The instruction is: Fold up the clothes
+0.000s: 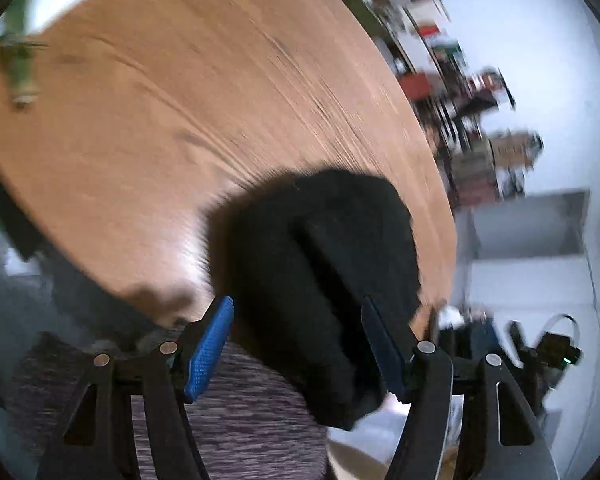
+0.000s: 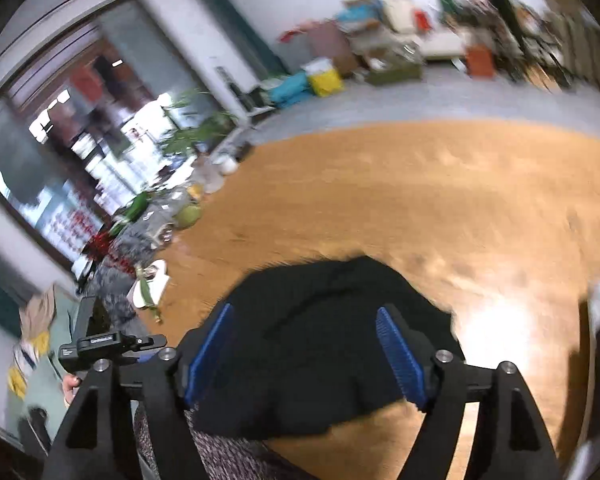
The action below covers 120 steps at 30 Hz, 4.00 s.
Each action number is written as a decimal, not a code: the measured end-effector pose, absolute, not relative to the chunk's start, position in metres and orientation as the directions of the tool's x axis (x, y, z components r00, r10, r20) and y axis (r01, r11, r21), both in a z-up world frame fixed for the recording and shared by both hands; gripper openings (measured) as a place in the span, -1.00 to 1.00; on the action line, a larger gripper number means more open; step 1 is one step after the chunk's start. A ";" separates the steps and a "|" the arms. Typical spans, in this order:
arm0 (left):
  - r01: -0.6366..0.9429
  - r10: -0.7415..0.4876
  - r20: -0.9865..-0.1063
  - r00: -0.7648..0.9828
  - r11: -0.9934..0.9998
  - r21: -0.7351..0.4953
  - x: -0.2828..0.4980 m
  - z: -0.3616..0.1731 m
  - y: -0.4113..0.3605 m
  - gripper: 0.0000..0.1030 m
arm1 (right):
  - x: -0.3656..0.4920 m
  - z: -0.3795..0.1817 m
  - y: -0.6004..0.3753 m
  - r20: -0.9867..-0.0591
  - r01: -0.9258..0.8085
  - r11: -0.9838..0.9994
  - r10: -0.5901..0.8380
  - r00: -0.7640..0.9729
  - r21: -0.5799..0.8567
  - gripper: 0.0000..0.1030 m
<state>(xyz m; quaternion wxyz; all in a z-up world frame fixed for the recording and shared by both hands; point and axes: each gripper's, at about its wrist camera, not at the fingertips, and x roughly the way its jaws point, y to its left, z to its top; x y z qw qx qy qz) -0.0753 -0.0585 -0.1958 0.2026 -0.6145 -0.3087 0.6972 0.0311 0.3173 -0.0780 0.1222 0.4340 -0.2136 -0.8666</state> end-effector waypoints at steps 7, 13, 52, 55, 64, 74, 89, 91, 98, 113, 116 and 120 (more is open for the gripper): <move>0.140 0.583 -0.803 -0.123 -0.791 -0.596 -0.097 -0.197 -0.018 0.42 | 0.039 -0.190 0.304 -0.679 -0.087 -0.703 -0.636 -0.367 0.706 0.54; 0.233 0.595 -0.782 -0.186 -0.746 -0.624 -0.089 -0.204 -0.028 0.46 | 0.057 -0.256 0.291 -0.430 -0.245 -0.361 -0.827 -0.363 0.900 0.61; 0.477 0.566 -0.811 -0.149 -0.677 -0.561 -0.098 -0.264 0.018 0.46 | 0.004 -0.197 0.172 -0.593 0.491 -0.620 -0.771 -0.233 0.612 0.54; 0.516 0.603 -0.777 -0.179 -0.615 -0.597 -0.093 -0.267 0.022 -0.34 | 0.009 -0.194 0.186 -0.603 0.445 -0.668 -0.739 -0.299 0.597 0.52; 0.532 0.774 -0.624 -0.109 -0.485 -0.694 -0.112 -0.246 0.061 -0.53 | 0.087 -0.139 0.237 -0.646 0.329 -0.943 -0.284 -0.708 0.055 0.85; 0.533 0.796 -0.604 -0.047 -0.491 -0.689 -0.118 -0.193 0.112 -0.53 | 0.163 -0.144 0.196 -0.468 0.233 -0.920 -0.063 -0.882 -0.316 1.00; 0.591 0.814 -0.581 0.008 -0.472 -0.654 -0.126 -0.187 0.119 -0.53 | 0.061 -0.202 0.153 -0.455 0.015 -0.849 0.268 -0.849 -0.528 0.97; 0.583 0.803 -0.596 0.007 -0.488 -0.650 -0.130 -0.187 0.121 -0.53 | 0.050 -0.200 0.166 -0.530 0.034 -0.891 0.238 -0.814 -0.453 0.42; 0.509 0.780 -0.624 -0.046 -0.519 -0.687 -0.139 -0.163 0.126 -0.53 | 0.038 -0.188 0.174 -0.337 0.024 -0.654 0.358 -0.871 -0.756 -0.34; -0.201 0.972 -0.189 0.142 -0.159 -0.967 -0.087 0.066 0.344 -0.54 | 0.087 -0.002 0.351 0.463 -0.431 0.203 0.578 -0.672 -0.879 -0.30; -0.227 0.959 -0.151 0.238 -0.096 -0.969 -0.072 0.069 0.414 -0.54 | 0.113 0.016 0.401 0.519 -0.413 0.321 0.616 -0.592 -0.852 -0.26; -0.244 0.912 -0.271 0.309 -0.199 -0.949 -0.042 0.010 0.472 -0.54 | 0.141 -0.009 0.450 0.348 -0.279 0.227 0.766 -0.541 -0.933 -0.27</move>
